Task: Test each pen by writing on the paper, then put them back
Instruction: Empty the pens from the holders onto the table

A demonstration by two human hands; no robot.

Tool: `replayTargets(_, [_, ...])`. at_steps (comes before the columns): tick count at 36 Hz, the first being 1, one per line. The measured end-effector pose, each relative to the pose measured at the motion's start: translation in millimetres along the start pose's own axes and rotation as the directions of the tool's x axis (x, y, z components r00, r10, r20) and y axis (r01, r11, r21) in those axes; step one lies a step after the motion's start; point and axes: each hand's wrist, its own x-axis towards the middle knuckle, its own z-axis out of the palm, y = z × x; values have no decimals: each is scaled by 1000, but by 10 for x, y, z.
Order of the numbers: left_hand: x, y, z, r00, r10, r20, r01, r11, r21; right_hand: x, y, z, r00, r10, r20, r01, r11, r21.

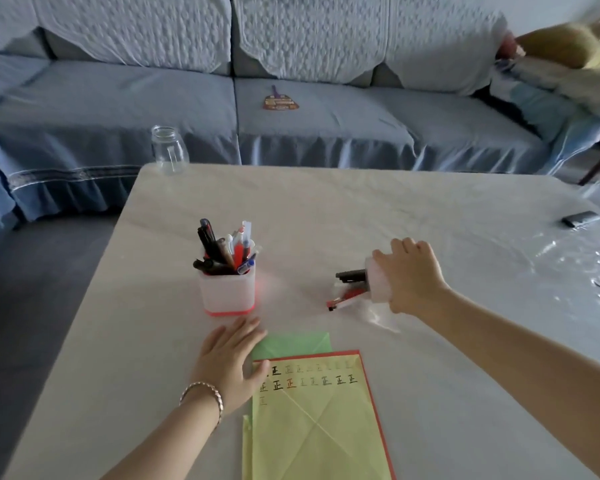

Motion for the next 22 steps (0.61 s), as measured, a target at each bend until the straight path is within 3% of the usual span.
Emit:
replayTargets(6, [14,-20,43,1000,16,-10,-16,1000,-6,-35,97,-33,996,45,82,-34,990,-140])
replayTargets(16, [4,-37,29,999,18,29,-19,999,27,-578,324,152,965,179,192,-162,982,-100])
replayTargets(18, [11,-24,13,999,30,33,-31,999,26,-681,354,193,968,202,147,-203,979,-5])
replayTargets(20, [10,5,1,999,43,31,-44,999,13,-746,353,220,972,221,74,-232,945,231])
replayTargets(22, [-9,-7,11,999,53,4,-52,998,-27,-782,266,166,963,269,27,-238,795,557])
